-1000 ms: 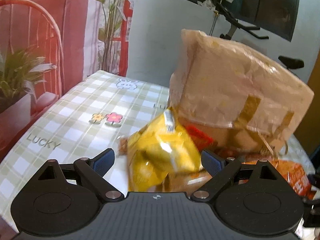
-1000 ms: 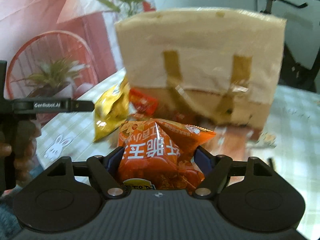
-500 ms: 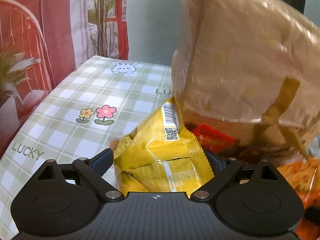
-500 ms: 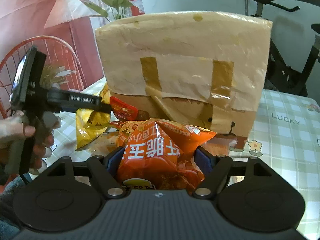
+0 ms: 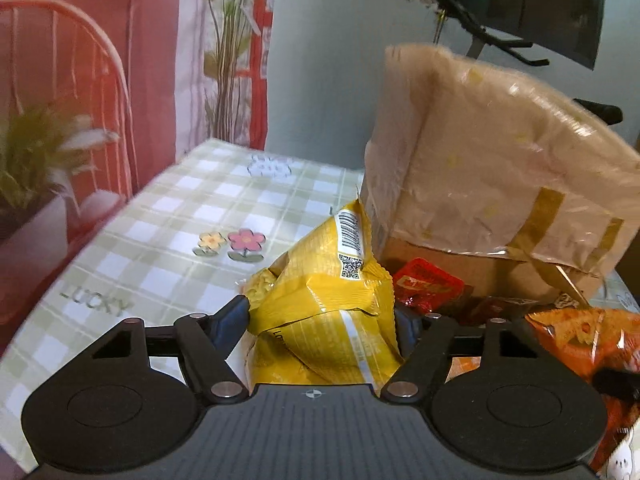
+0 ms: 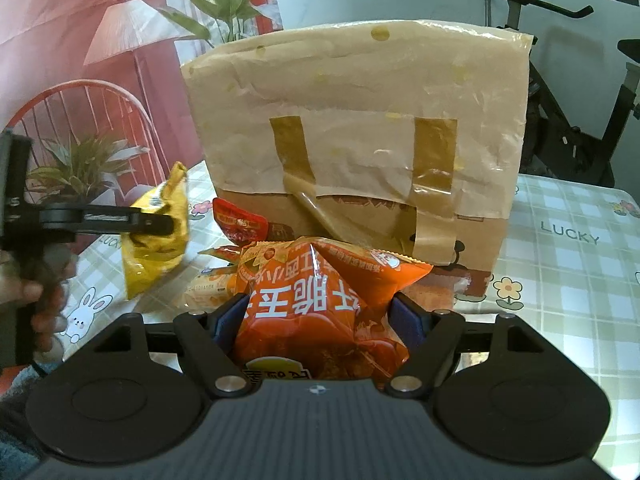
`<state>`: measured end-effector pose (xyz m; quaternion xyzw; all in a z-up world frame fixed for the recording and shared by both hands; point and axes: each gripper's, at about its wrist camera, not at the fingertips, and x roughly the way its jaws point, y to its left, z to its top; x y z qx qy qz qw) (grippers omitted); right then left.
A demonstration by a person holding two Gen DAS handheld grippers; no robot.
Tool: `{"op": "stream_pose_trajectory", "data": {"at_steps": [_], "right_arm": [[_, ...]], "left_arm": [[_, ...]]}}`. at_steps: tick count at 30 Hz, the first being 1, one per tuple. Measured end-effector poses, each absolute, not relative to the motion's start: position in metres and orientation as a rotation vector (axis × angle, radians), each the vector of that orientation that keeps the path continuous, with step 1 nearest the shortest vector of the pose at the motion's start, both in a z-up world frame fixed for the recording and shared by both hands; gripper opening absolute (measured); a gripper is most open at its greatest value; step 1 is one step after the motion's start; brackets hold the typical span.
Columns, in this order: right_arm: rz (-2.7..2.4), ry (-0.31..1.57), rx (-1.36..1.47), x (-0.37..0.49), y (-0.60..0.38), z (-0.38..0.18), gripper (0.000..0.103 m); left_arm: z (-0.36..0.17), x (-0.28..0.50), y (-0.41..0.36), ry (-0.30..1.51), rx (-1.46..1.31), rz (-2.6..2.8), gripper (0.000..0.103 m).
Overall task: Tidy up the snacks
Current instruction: 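Lift both held bags up and carry them over the tan box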
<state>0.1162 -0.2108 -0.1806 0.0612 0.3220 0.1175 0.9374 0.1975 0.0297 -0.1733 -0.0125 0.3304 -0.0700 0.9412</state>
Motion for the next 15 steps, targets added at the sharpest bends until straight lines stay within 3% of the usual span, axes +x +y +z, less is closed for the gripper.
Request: {"op": "stream_pose_trajectory", "data": {"at_steps": [15], "right_arm": [[0.350,0.441,0.077,0.092,-0.196,-0.111,0.077]], "left_arm": [[-0.083,0.154,0.025,0.445,-0.027,-0.210,0.075]]}}
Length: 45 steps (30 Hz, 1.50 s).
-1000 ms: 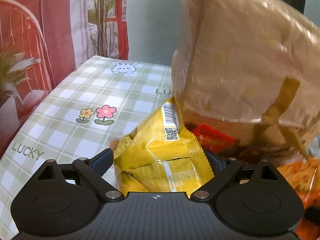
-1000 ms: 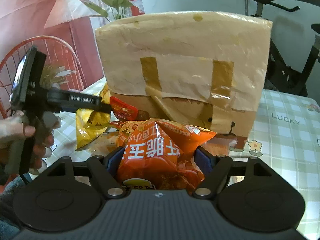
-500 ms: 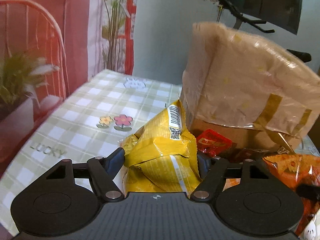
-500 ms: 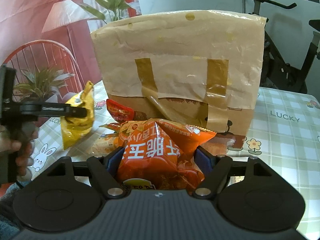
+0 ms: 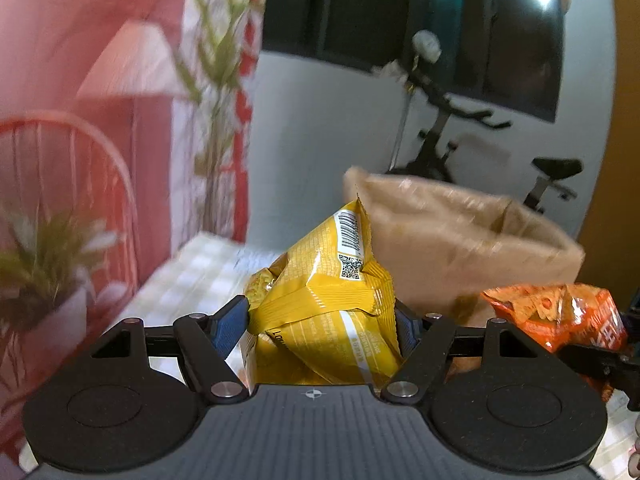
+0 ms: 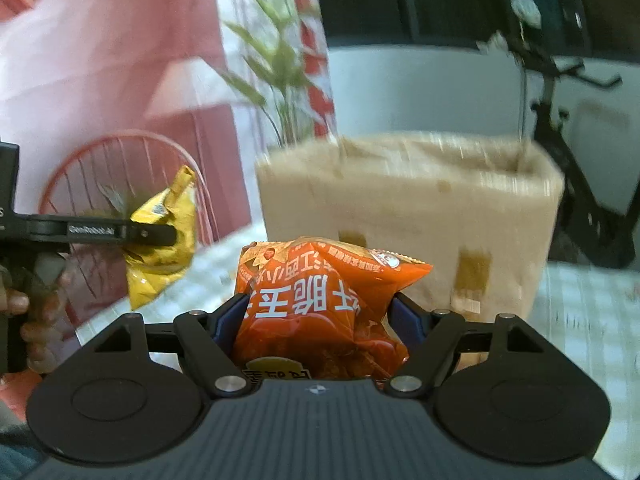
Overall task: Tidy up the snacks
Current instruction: 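Lift both held bags up and carry them over the tan box, then open both tools to drop the bags into the box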
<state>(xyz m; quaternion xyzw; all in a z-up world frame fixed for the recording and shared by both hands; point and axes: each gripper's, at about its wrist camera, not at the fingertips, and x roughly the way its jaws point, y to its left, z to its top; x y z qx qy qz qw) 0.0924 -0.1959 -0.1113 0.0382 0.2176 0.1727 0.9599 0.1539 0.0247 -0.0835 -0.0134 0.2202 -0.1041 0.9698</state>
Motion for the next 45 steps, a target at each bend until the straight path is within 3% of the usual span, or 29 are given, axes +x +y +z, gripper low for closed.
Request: {"op": "stream_pose_trajectory", "data": {"at_steps": [15,27,32,36,39,45], "right_arm": [[0.265,0.232,-0.002,0.155,-0.232,-0.029,0.077],[0.165,0.366,-0.067,0.258,-0.268,-0.060,0.077],[0.158,0.411,-0.060,0.271,-0.273,-0.073,0.078],[0.150,0.446,-0.069,0.275,-0.276,-0.078,0.082],[0.135,0.442,-0.053,0.271,-0.280,-0.076,0.093],[0.132,0.432,-0.030,0.261,-0.282,-0.065,0.093]], "left_arm": [[-0.019,0.203,-0.054,0.292,-0.003,-0.372,0.076],[-0.030,0.299,-0.104,0.373,0.058,-0.365,0.077],[-0.043,0.317,-0.110,0.417,0.076,-0.361,0.085],[-0.048,0.322,-0.106,0.443,0.079,-0.345,0.089],[-0.048,0.322,-0.102,0.454,0.075,-0.343,0.089],[-0.037,0.308,-0.092,0.429,0.076,-0.331,0.089]]}}
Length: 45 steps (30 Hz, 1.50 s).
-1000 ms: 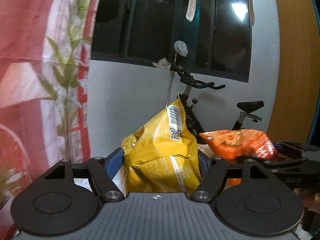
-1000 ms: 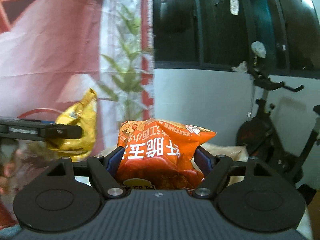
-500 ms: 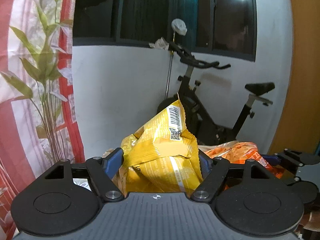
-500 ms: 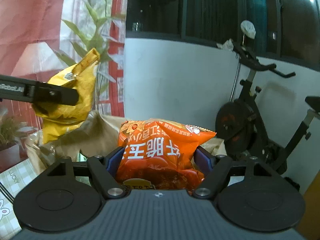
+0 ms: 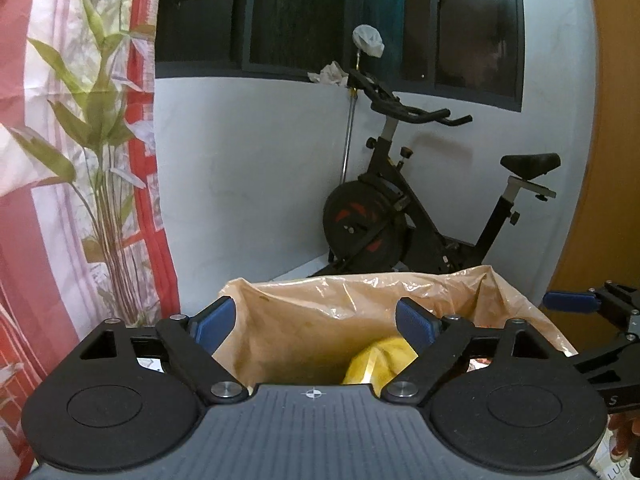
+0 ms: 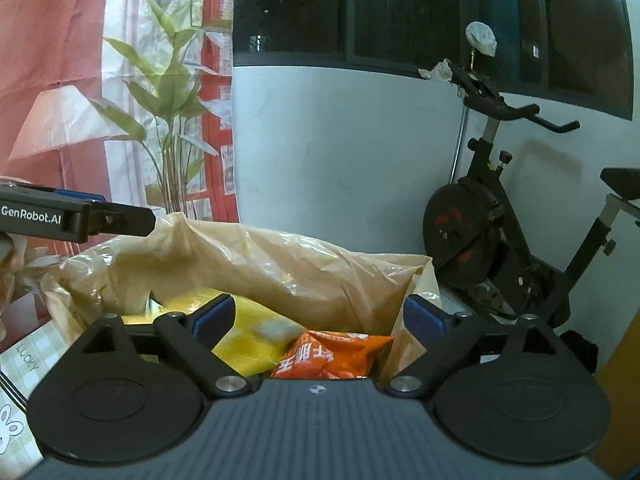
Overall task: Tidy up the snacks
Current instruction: 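Open both tools to drop the bags into the box, then lower both tools toward the remaining small snack packets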
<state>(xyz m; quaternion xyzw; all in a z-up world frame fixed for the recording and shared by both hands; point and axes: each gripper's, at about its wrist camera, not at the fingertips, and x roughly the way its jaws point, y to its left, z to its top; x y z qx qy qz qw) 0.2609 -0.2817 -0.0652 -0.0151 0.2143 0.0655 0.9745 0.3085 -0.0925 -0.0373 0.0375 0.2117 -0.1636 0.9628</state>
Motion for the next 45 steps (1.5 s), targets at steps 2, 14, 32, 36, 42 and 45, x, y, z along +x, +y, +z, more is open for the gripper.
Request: {"op": "stream_pose_trajectory", "data": {"at_steps": [2,14,32,36,42,45], "right_arm": [[0.135,0.427,-0.045,0.255,-0.278,-0.061,0.093],[0.185,0.421,-0.020,0.215,-0.259,-0.045,0.093],[0.198,0.346,-0.013,0.145,-0.244,-0.059,0.093],[0.197,0.348,-0.012,0.136,-0.245,-0.070,0.093],[0.172,0.359,-0.028,0.126,-0.246,-0.090,0.092],[0.161,0.370,-0.035,0.121,-0.246,-0.101,0.092]], "left_arm": [[-0.034,0.303,-0.088,0.422,0.074,-0.326,0.089],[-0.026,0.258,-0.043,0.433,0.061,-0.318,0.089],[-0.065,0.195,0.013,0.459,0.013,-0.256,0.089],[-0.083,0.192,0.016,0.487,0.005,-0.246,0.089],[-0.106,0.193,0.017,0.548,-0.049,-0.248,0.088],[-0.120,0.190,0.015,0.564,-0.050,-0.249,0.088]]}}
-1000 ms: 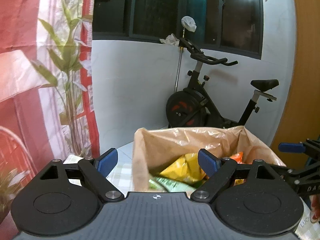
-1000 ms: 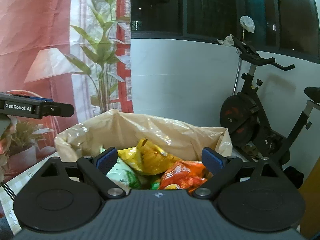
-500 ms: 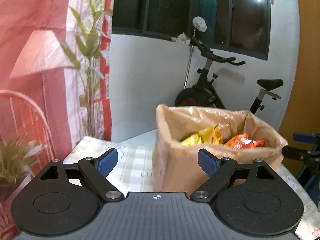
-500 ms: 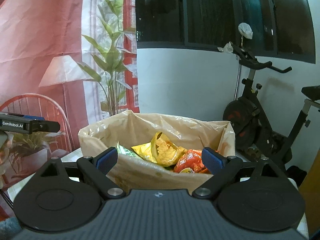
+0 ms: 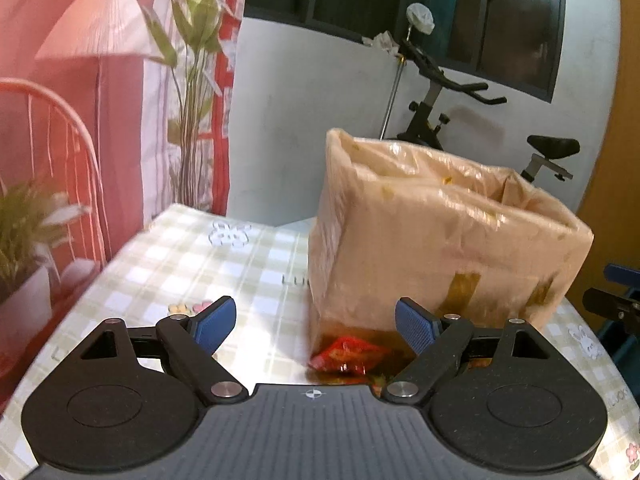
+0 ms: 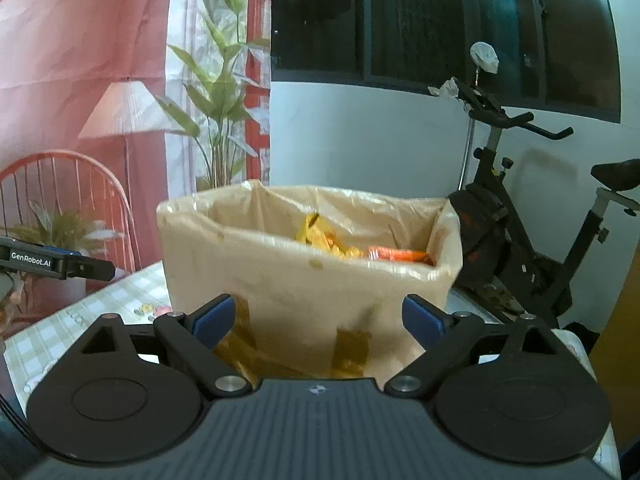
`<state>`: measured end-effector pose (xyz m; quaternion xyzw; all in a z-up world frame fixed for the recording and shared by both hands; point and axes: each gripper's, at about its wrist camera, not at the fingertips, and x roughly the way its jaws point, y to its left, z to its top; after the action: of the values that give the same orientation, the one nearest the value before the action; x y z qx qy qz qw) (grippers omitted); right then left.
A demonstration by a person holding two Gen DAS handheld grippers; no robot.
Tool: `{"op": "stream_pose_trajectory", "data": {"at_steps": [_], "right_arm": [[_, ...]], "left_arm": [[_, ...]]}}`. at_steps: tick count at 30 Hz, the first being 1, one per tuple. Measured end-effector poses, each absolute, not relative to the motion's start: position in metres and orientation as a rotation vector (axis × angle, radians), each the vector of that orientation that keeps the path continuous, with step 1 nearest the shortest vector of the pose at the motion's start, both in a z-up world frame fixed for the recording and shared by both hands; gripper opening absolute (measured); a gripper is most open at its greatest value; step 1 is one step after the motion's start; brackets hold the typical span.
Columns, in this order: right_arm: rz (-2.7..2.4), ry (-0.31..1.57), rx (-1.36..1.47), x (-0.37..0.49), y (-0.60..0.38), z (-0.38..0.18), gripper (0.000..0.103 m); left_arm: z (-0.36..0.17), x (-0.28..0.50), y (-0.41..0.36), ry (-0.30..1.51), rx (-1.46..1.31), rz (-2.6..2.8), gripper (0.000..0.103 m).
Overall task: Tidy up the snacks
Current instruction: 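Lower both tools toward the remaining small snack packets, then grasp the pink pastry packet with the right tool while the left grasps the small brown snack packet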
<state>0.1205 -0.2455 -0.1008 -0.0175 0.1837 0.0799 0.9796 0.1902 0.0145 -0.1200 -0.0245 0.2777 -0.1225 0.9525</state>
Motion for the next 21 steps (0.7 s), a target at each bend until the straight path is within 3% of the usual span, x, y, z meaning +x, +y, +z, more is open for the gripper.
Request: {"op": "stream_pose_trajectory", "data": {"at_steps": [21], "right_arm": [[0.110,0.601,0.093,0.131,-0.255,-0.195,0.088]], "left_arm": [[-0.187,0.182,0.003,0.691,-0.028,-0.268,0.087]]}}
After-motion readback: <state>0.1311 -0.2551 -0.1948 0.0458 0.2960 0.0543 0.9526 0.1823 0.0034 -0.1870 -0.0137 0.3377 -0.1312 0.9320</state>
